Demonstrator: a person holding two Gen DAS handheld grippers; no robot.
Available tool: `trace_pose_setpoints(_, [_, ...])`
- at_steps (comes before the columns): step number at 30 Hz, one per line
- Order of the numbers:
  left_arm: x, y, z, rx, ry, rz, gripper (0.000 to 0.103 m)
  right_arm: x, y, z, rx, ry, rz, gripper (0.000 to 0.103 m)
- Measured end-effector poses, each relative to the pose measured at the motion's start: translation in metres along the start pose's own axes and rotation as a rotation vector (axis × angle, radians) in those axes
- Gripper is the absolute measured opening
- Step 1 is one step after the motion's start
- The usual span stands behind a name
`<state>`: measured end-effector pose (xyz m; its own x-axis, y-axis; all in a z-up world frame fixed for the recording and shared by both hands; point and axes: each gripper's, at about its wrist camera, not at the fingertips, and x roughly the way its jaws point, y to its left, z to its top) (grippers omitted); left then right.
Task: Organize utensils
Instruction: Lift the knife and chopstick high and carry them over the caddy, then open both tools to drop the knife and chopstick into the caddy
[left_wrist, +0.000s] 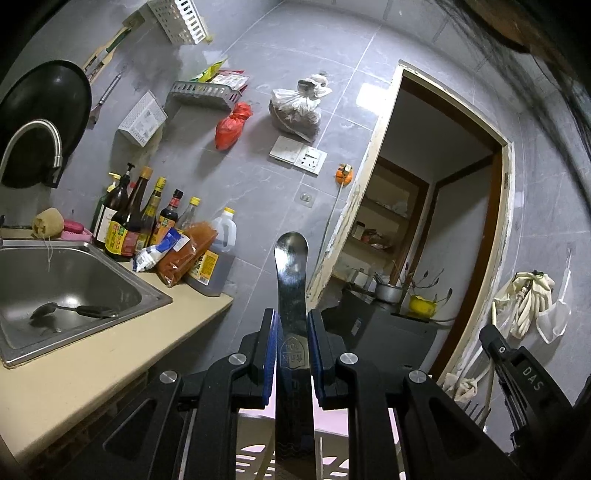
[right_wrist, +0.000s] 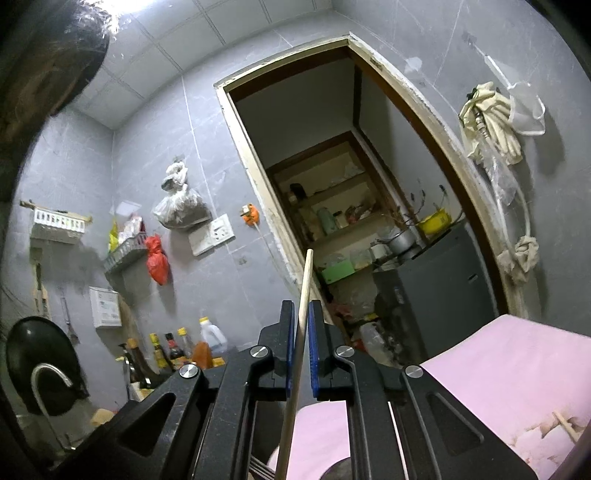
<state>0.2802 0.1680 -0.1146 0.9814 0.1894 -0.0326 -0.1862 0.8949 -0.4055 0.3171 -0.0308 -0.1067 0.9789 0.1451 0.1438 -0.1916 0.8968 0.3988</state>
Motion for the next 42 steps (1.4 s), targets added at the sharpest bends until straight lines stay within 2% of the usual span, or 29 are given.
trace_pose_setpoints(10, [0.004,-0.004,-0.004,0.058,0.014,0.007,0.016,-0.005,0.011,0.006,-0.155,-0.019,-0.036,0.009])
trace_pose_setpoints(17, [0.010,-0.008,-0.005,0.111,0.055,0.022,0.016,-0.001,0.012,0.012,-0.192,0.010,-0.038,0.009])
trace_pose_setpoints(25, [0.014,-0.010,-0.003,0.154,0.102,0.026,0.016,0.004,0.011,0.019,-0.196,0.075,-0.014,0.009])
trace_pose_setpoints(37, [0.015,-0.007,0.007,0.168,0.232,0.008,0.016,-0.001,0.007,0.027,-0.192,0.202,0.004,0.010])
trace_pose_setpoints(42, [0.016,-0.008,0.014,0.181,0.268,-0.007,0.022,-0.005,0.003,0.039,-0.179,0.227,-0.004,0.024])
